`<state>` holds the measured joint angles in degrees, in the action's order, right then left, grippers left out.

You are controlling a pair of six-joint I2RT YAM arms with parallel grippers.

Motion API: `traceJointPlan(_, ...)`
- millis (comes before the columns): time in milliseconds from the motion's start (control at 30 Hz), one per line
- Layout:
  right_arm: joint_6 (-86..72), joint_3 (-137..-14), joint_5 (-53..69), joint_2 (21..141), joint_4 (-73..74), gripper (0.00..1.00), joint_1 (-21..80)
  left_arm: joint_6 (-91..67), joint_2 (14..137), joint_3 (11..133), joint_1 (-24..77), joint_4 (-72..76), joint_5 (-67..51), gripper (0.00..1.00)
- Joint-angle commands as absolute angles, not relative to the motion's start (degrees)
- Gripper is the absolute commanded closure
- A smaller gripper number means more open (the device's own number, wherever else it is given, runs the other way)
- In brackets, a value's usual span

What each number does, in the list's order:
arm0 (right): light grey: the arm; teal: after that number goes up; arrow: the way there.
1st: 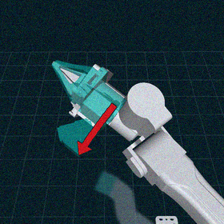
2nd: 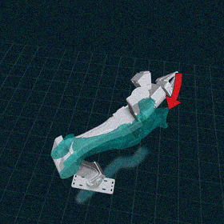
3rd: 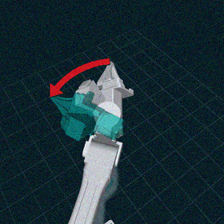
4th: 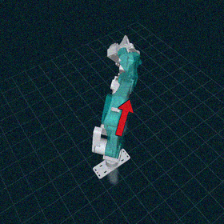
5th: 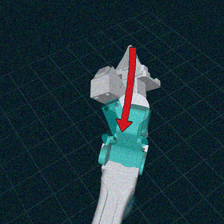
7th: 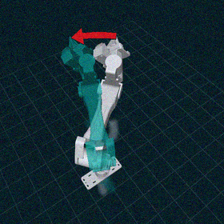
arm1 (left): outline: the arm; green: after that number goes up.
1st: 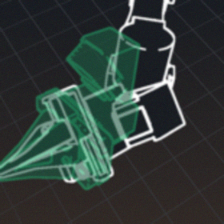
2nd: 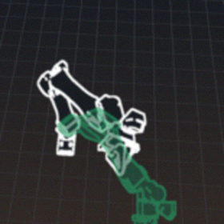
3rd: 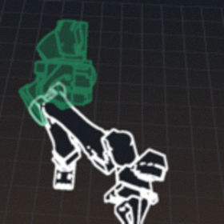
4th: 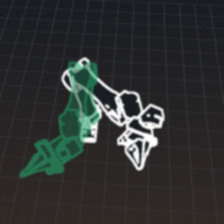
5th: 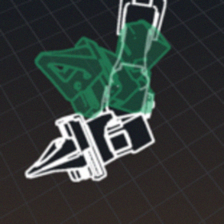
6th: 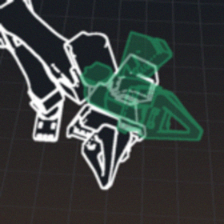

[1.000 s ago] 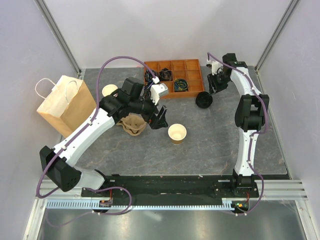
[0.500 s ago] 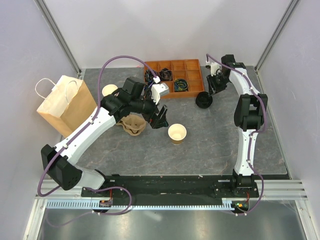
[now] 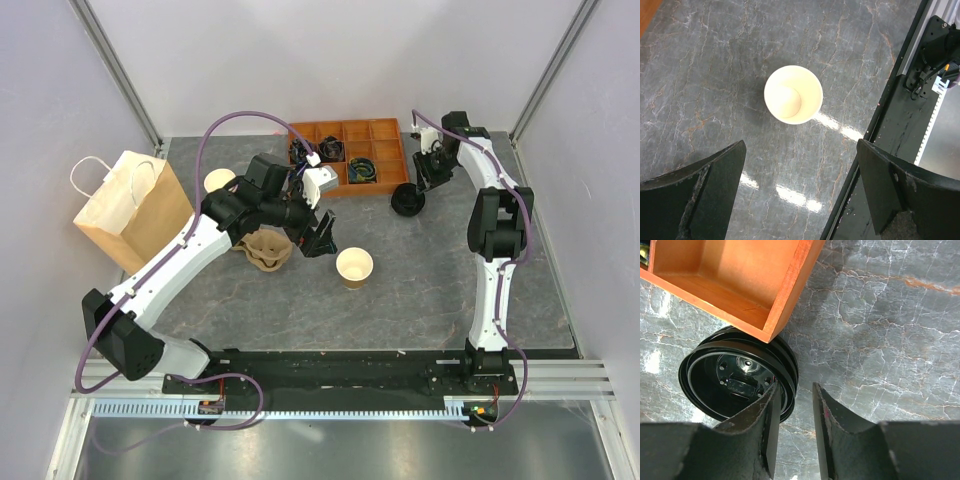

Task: Pack the takeout coffee

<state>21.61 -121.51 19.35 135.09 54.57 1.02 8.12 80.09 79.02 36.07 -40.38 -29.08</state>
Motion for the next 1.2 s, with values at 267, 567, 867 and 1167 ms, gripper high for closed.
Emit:
traceJointPlan(267,21.2,-121.0,19.3,134.4,53.2,0.86,1.3,9.8,80.2,80.9,35.8,-39.2,-29.3,0.01)
traceJointPlan(567,21.8,-120.1,19.5,130.6,53.7,1.0,1.1,9.9,80.2,81.3,35.8,-39.2,-29.2,0.01)
traceJointPlan(867,21.7,-120.3,23.1,127.1,55.1,1.0,0.4,10.3,80.9,81.4,35.7,-38.1,-29.4,0.01)
traceJointPlan(1167,20.1,-120.4,29.4,123.9,58.4,1.0,0.4,25.2,83.0,81.8,35.7,-24.3,-32.3,0.0)
